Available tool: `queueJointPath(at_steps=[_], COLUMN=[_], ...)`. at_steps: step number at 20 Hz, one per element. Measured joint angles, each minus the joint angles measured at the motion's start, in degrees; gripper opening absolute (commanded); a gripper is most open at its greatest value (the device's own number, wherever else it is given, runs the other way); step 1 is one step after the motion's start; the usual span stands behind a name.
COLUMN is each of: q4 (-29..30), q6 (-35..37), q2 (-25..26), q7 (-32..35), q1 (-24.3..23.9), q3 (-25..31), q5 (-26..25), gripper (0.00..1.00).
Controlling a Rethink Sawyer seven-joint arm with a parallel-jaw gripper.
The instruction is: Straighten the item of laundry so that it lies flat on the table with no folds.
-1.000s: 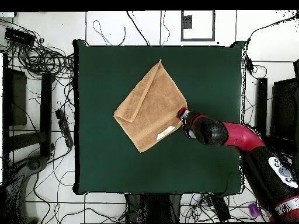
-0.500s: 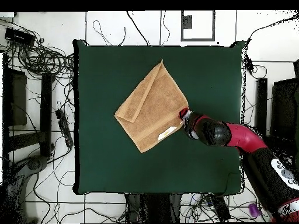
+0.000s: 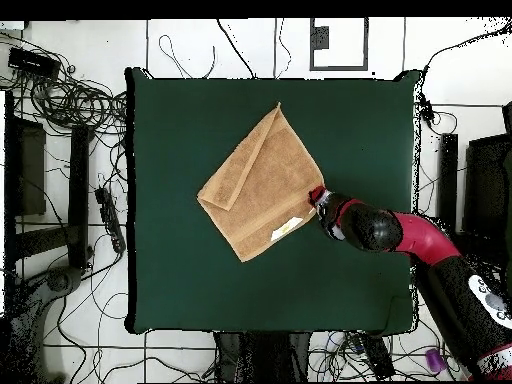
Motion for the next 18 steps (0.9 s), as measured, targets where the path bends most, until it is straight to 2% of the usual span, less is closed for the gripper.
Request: queueJointPath(at_steps=[10,18], q4=[0.0,0.0], q6=[1.3,1.5], q2=[0.2,0.2], q7=[-8.4,-11.7], q1=[-1.6,-1.9], q3=[0.6,0.7], q5=[-0.5,-0.5], gripper=[0.0,0.0])
